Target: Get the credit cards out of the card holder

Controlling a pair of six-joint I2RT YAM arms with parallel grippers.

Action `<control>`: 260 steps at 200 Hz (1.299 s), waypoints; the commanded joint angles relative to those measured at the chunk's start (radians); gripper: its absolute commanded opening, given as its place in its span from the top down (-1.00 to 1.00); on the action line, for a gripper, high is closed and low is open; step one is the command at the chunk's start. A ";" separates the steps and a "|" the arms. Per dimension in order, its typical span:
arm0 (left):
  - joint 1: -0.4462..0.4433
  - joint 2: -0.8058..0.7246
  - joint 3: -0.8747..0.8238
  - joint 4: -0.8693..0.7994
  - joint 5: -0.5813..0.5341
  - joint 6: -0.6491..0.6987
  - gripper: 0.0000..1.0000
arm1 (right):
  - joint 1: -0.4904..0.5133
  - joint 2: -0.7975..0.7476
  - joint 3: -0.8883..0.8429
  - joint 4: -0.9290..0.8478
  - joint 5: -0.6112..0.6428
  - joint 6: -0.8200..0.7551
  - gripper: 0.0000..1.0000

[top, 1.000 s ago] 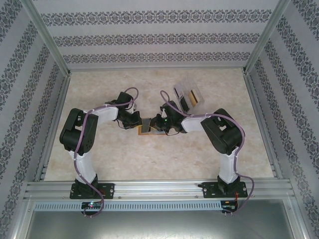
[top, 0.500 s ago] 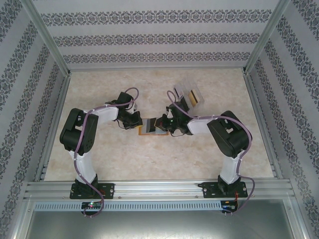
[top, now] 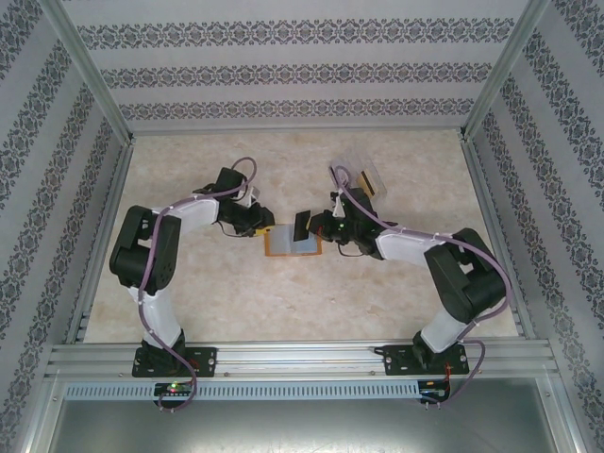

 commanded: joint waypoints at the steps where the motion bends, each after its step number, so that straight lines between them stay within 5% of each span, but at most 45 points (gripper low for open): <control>1: 0.013 -0.092 -0.037 0.163 0.120 -0.080 0.11 | -0.020 -0.034 -0.001 0.039 -0.070 -0.053 1.00; 18: 0.014 -0.120 -0.081 0.291 0.196 -0.141 -0.03 | -0.036 -0.035 0.008 0.081 -0.139 -0.032 1.00; 92: 0.002 -0.117 -0.155 0.604 0.338 -0.312 -0.06 | -0.075 -0.016 0.039 0.303 -0.334 0.134 1.00; 199: -0.014 -0.117 -0.176 0.806 0.380 -0.435 0.87 | -0.083 0.029 0.073 0.418 -0.383 0.241 0.99; 222: -0.015 -0.127 -0.177 0.784 0.373 -0.425 0.93 | -0.074 0.043 0.083 0.445 -0.374 0.270 0.69; 260: -0.017 -0.140 -0.184 0.770 0.361 -0.425 0.96 | -0.052 0.077 0.119 0.474 -0.344 0.302 0.63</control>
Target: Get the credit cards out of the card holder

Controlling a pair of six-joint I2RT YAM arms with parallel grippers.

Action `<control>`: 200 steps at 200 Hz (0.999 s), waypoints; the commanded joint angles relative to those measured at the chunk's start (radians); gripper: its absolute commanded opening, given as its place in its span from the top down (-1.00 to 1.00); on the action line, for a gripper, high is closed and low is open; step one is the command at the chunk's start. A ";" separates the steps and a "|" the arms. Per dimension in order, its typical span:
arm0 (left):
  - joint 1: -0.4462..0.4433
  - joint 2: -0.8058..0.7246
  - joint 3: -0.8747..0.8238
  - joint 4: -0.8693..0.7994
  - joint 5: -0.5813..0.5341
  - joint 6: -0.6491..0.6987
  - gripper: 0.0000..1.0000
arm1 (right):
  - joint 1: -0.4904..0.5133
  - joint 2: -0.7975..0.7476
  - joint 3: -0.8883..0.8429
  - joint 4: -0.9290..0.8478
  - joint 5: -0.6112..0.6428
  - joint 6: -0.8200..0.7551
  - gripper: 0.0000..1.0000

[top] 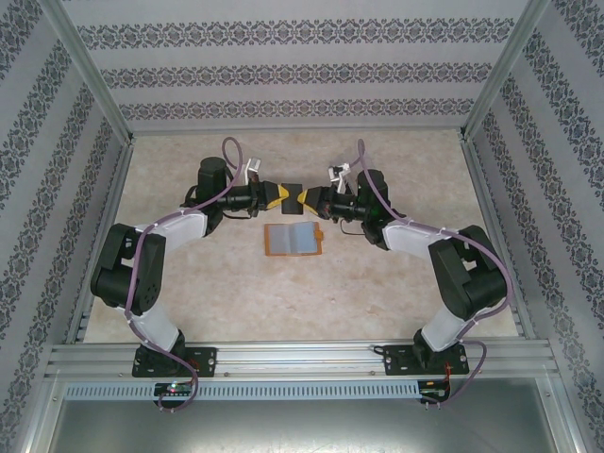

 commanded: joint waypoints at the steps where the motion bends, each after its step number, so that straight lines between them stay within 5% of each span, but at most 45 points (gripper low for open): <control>1: -0.014 -0.018 -0.016 0.037 0.012 -0.009 0.96 | 0.025 0.024 0.058 0.106 0.012 0.028 0.63; 44: -0.012 -0.024 -0.011 -0.025 -0.002 0.015 0.93 | 0.030 0.051 0.068 0.112 0.064 0.035 0.93; 118: 0.043 -0.073 0.073 -0.653 -0.299 0.376 -0.17 | -0.062 -0.060 0.121 -0.484 0.257 -0.366 1.00; 169: 0.098 -0.079 0.056 -0.808 -0.436 0.472 -0.47 | -0.104 -0.054 0.295 -0.907 0.506 -0.714 1.00; 200: 0.128 -0.134 0.015 -0.807 -0.473 0.500 -0.83 | -0.104 0.015 0.425 -1.083 0.632 -0.883 1.00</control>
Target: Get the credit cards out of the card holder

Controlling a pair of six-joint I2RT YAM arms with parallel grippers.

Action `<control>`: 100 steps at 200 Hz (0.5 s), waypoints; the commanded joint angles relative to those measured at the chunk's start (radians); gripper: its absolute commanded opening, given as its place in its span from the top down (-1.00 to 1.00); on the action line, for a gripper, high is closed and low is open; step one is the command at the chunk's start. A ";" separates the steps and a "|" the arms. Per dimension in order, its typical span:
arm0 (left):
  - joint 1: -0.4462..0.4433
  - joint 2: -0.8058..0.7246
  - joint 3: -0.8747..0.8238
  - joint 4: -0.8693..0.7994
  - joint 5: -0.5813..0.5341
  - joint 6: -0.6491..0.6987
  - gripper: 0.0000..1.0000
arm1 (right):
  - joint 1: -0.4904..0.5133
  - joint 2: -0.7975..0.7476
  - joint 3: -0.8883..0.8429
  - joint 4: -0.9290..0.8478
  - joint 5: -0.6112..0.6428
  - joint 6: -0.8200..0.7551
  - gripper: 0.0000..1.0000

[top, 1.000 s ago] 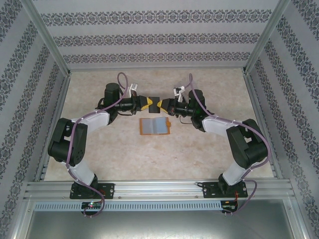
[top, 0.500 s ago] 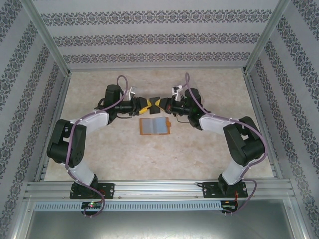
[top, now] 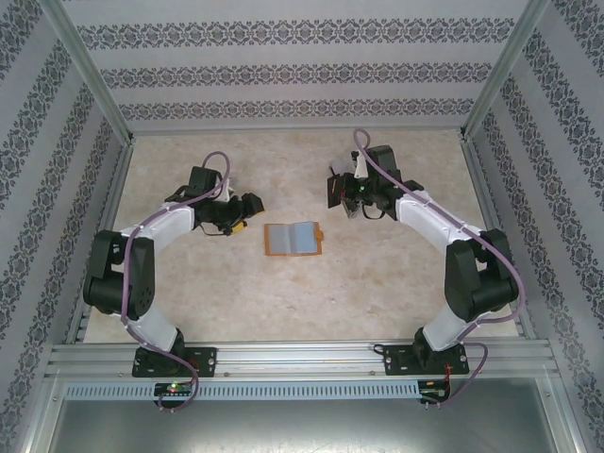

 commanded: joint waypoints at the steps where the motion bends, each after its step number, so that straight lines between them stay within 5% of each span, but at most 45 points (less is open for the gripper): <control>1: 0.026 -0.077 -0.031 -0.063 -0.064 0.073 -0.84 | 0.000 0.048 0.106 -0.218 0.157 -0.214 1.00; 21: 0.035 -0.117 -0.048 -0.073 -0.102 0.097 -1.00 | -0.001 0.105 0.179 -0.298 0.195 -0.288 1.00; 100: 0.037 -0.147 -0.035 -0.127 -0.149 0.139 -0.99 | -0.001 0.287 0.356 -0.425 0.270 -0.388 1.00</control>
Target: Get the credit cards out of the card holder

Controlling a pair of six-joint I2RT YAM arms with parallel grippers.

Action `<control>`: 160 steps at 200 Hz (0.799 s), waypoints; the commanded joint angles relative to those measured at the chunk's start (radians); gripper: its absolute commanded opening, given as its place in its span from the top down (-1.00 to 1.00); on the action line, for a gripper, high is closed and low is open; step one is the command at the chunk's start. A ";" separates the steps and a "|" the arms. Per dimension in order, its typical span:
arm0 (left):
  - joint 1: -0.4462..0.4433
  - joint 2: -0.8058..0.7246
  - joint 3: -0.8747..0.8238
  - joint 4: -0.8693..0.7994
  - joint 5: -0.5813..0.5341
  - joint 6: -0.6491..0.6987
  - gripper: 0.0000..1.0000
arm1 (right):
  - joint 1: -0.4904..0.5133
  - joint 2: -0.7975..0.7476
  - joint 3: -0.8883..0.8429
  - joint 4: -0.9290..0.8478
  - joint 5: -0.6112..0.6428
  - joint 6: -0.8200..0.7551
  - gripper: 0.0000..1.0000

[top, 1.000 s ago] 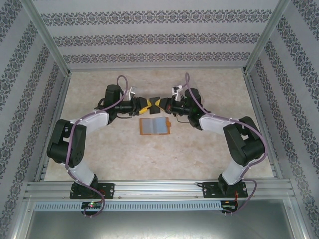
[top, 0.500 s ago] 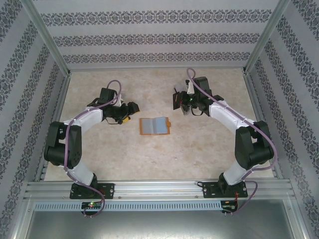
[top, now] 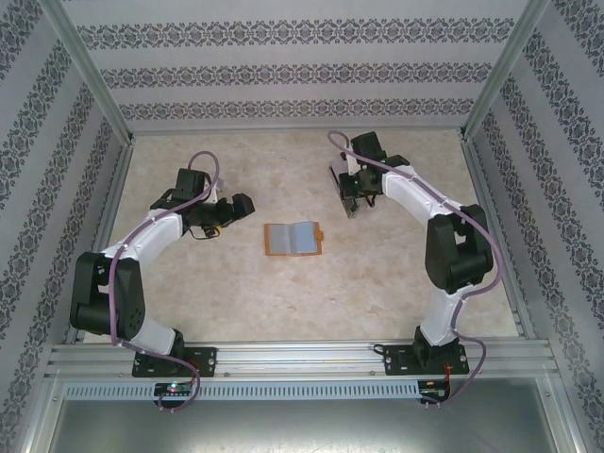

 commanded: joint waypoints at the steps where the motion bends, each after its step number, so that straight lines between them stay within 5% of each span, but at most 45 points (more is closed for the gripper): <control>1: 0.008 -0.011 0.004 -0.038 -0.015 0.038 -0.99 | -0.001 0.037 0.056 -0.064 0.053 -0.053 1.00; 160: 0.008 0.018 0.013 -0.043 0.012 0.030 -0.99 | 0.009 0.130 0.117 -0.046 0.159 -0.080 0.95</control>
